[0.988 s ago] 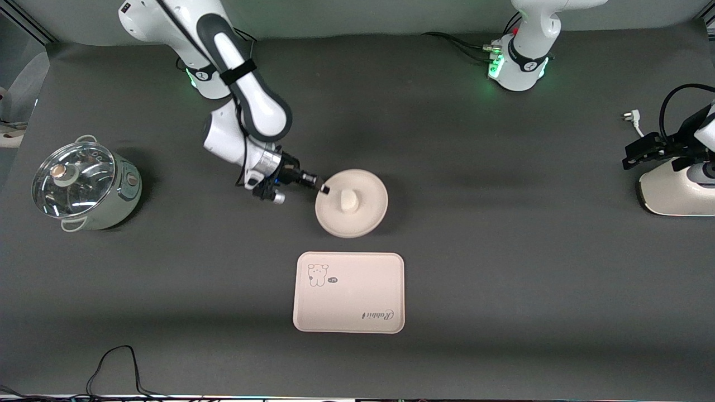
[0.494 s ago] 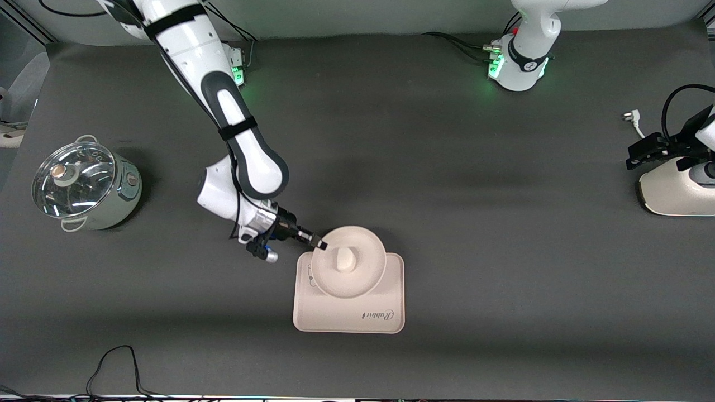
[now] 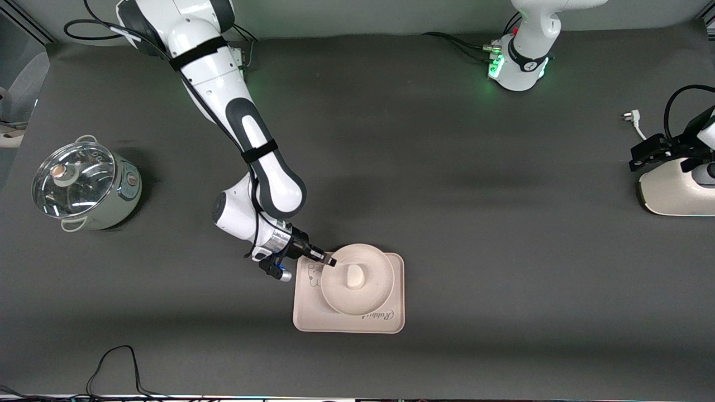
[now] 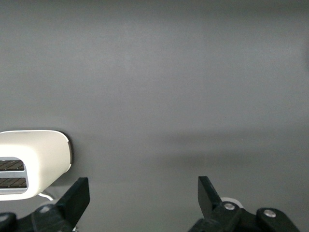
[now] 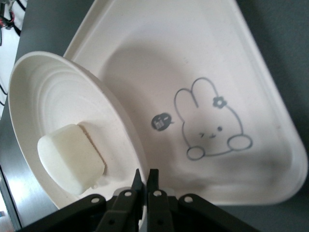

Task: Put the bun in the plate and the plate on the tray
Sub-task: 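Carry the plate with the right gripper onto the white tray, then open the right gripper to release the plate on the tray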

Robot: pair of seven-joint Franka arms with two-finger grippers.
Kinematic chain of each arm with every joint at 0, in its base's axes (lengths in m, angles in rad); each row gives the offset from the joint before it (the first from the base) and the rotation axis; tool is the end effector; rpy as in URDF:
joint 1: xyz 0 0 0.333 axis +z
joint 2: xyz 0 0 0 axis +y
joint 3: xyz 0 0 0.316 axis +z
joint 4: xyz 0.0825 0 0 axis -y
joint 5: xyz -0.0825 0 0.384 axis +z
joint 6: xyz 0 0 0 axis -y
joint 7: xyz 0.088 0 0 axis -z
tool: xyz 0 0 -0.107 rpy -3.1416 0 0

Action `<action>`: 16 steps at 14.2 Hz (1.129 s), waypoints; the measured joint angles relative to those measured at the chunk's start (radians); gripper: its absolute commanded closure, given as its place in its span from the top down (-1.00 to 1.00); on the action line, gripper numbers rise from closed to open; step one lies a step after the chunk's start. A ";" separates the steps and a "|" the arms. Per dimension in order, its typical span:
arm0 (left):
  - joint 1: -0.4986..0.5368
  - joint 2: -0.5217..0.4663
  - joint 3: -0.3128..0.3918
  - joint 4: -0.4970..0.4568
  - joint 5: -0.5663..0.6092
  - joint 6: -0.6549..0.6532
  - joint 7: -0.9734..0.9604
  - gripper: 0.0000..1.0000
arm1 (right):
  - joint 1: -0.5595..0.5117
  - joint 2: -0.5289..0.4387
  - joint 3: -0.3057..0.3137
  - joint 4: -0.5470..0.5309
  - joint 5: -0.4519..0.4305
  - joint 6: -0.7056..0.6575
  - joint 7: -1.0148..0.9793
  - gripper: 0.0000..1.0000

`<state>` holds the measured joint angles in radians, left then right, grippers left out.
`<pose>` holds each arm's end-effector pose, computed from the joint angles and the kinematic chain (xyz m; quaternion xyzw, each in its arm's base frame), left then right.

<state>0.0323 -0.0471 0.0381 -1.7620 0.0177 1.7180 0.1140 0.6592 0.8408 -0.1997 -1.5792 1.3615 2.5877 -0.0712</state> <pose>0.5462 0.0406 0.5723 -0.9997 0.0231 -0.0008 0.0080 0.6292 0.3133 0.1596 -0.9107 0.2404 -0.0316 0.3345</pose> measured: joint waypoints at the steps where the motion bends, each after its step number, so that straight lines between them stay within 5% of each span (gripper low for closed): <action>1: 0.000 0.000 0.000 0.000 0.000 0.000 0.000 1.00 | -0.007 0.019 0.000 0.015 -0.001 0.000 0.000 -1.00; 3: 0.000 0.000 0.000 0.000 0.000 0.000 0.000 1.00 | -0.034 0.048 -0.001 0.040 -0.017 -0.005 0.000 -1.00; 4: 0.000 0.000 0.000 0.000 0.000 0.000 0.000 1.00 | -0.053 0.056 -0.001 0.050 -0.038 -0.027 0.001 -0.81; 5: 0.000 0.000 0.000 -0.001 0.000 0.000 0.000 1.00 | -0.074 0.059 -0.001 0.057 -0.052 -0.053 0.001 0.05; 6: 0.000 0.000 0.000 -0.001 0.000 0.000 0.000 1.00 | -0.091 0.059 -0.001 0.062 -0.061 -0.072 0.001 0.16; 8: 0.000 0.000 0.000 -0.001 0.000 0.000 -0.001 1.00 | -0.107 0.059 -0.001 0.069 -0.067 -0.095 0.001 1.00; 12: 0.000 0.000 0.000 -0.002 0.000 0.000 -0.001 1.00 | -0.109 0.051 -0.005 0.080 -0.094 -0.122 0.016 1.00; 16: 0.000 0.000 0.000 -0.002 0.000 0.002 -0.001 1.00 | -0.114 -0.010 -0.035 0.092 -0.287 -0.219 0.163 1.00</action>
<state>0.0324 -0.0469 0.0381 -1.7640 0.0181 1.7196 0.1126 0.5455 0.8308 -0.2348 -1.4874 1.0745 2.3688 0.0918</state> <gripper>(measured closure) 0.000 0.057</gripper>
